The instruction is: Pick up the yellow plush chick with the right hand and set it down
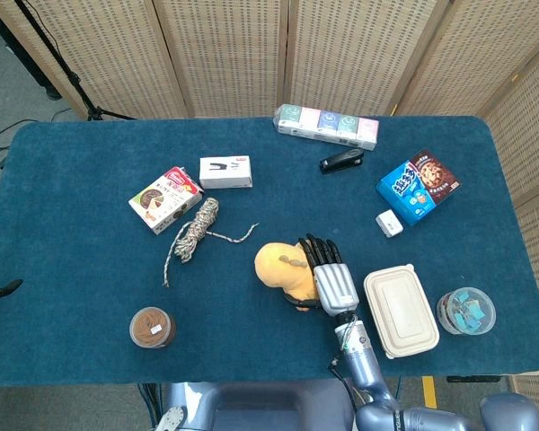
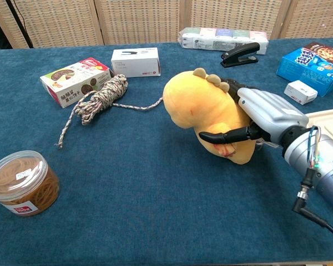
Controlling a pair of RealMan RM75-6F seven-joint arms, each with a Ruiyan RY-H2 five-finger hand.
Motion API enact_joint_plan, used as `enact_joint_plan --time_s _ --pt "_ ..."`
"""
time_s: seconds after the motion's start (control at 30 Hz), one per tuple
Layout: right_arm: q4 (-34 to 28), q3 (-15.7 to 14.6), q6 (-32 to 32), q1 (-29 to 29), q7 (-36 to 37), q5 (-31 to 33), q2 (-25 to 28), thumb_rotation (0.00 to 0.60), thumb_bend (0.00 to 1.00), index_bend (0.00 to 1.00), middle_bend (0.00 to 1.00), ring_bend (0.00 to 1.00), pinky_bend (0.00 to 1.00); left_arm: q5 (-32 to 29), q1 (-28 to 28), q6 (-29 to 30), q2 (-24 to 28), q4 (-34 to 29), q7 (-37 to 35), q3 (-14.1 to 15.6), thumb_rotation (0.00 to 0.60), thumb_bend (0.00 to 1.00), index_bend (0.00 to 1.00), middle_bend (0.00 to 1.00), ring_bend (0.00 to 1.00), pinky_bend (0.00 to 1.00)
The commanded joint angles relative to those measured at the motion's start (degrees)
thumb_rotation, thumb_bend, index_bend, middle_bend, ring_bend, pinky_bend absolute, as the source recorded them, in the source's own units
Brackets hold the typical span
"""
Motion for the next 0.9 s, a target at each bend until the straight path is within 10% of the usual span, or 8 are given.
enact_joint_plan --time_s 0.03,0.9 --pt "-1.5 -0.4 0.7 -0.9 -0.3 -0.1 0.8 0.272 0.25 0.0 0.0 0.0 0.0 -0.1 0.0 0.0 0.0 0.0 0.0 0.0 0.6 0.0 0.0 0.0 0.0 0.0" --pt "-15.3 1.8 1.0 1.6 -5.6 -7.6 5.5 0.275 0.24 0.0 0.0 0.0 0.0 0.9 0.3 0.0 0.4 0.5 -1.7 0.4 0.6 0.0 0.0 0.0 0.0 0.0"
